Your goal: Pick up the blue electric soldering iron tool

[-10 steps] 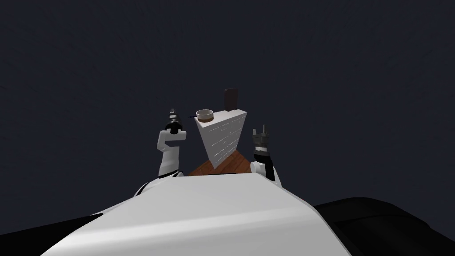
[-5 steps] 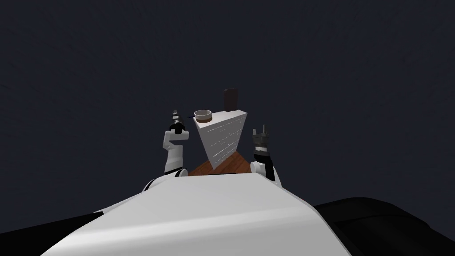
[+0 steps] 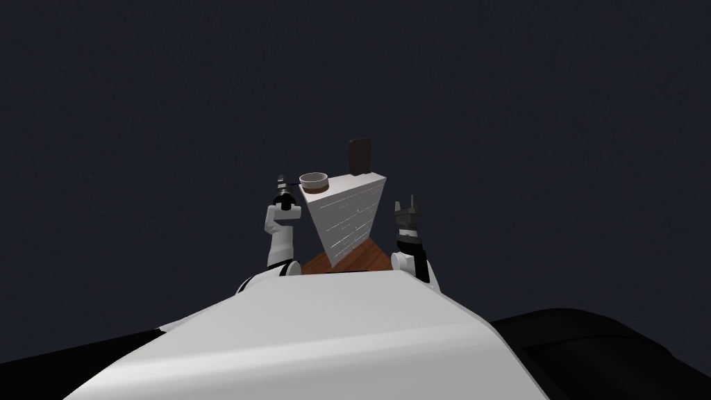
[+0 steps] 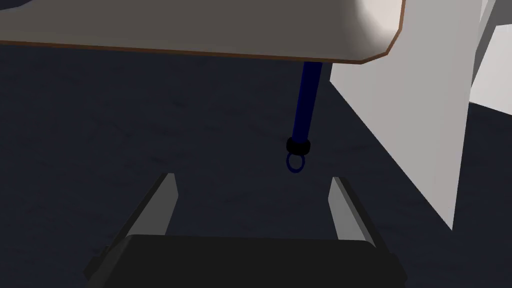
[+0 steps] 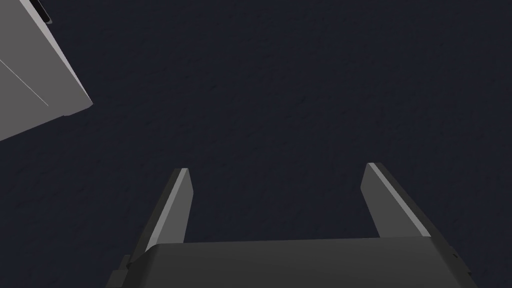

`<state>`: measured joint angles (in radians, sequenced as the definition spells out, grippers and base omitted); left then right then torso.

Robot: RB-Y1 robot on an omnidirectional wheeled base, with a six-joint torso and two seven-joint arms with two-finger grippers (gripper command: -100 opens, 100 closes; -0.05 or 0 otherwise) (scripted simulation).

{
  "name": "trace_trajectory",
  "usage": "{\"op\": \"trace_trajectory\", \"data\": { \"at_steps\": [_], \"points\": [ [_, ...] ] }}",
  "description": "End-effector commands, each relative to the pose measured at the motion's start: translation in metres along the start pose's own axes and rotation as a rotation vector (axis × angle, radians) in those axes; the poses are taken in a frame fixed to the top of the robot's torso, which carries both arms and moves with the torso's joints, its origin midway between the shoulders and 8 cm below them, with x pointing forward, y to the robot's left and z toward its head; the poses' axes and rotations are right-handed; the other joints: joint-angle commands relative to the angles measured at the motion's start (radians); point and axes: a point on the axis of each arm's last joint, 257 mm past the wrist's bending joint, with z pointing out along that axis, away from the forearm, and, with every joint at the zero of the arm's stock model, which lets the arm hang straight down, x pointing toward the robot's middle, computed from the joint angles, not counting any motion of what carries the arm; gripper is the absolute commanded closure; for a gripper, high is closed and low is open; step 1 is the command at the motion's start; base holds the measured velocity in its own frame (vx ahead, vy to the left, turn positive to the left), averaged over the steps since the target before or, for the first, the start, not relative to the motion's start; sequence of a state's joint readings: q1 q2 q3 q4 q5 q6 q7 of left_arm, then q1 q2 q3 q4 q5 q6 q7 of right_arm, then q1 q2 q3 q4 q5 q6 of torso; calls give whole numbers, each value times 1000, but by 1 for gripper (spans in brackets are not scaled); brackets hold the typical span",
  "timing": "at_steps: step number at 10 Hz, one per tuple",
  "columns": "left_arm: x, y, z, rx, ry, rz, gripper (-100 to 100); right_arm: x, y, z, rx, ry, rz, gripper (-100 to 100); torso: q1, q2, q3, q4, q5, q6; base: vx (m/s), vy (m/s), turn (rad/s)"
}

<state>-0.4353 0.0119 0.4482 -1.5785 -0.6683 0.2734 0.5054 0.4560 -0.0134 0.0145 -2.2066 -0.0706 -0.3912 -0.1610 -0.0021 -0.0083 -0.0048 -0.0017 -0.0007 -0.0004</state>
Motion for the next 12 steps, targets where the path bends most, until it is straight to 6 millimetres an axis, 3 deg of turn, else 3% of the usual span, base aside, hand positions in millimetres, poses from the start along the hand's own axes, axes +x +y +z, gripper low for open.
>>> {"op": "trace_trajectory", "data": {
  "at_steps": [1, 2, 3, 4, 11, 12],
  "points": [
    [13, 8, -3, -11, 12, -21, -100, 0, 0, 0, 0, 0, 0, 0, 0, 0, 0, 0, 0, 0, 65, -51, -5],
    [8, 6, -3, -8, 7, -12, -100, 0, 0, 0, 0, 0, 0, 0, 0, 0, 0, 0, 0, 0, 29, -26, -1],
    [9, 6, -3, -7, 8, -14, 0, 0, 0, 0, 0, 0, 0, 0, 1, 1, 1, 0, 0, 0, 5, -5, 1],
    [-12, 8, 4, -8, -23, -4, -100, 0, 0, 0, 0, 0, 0, 0, 3, 3, 2, 1, 1, 0, -30, -5, -233],
    [-164, -1, 36, 3, -250, 32, -100, 0, 0, 0, 0, 0, 0, 0, 3, 5, 3, 1, 1, 2, -90, -3, -325],
    [-164, -1, 36, 3, -250, 32, -100, 0, 0, 0, 0, 0, 0, 0, 3, 5, 2, 1, 1, 2, -62, -3, -122]
  ]
}}
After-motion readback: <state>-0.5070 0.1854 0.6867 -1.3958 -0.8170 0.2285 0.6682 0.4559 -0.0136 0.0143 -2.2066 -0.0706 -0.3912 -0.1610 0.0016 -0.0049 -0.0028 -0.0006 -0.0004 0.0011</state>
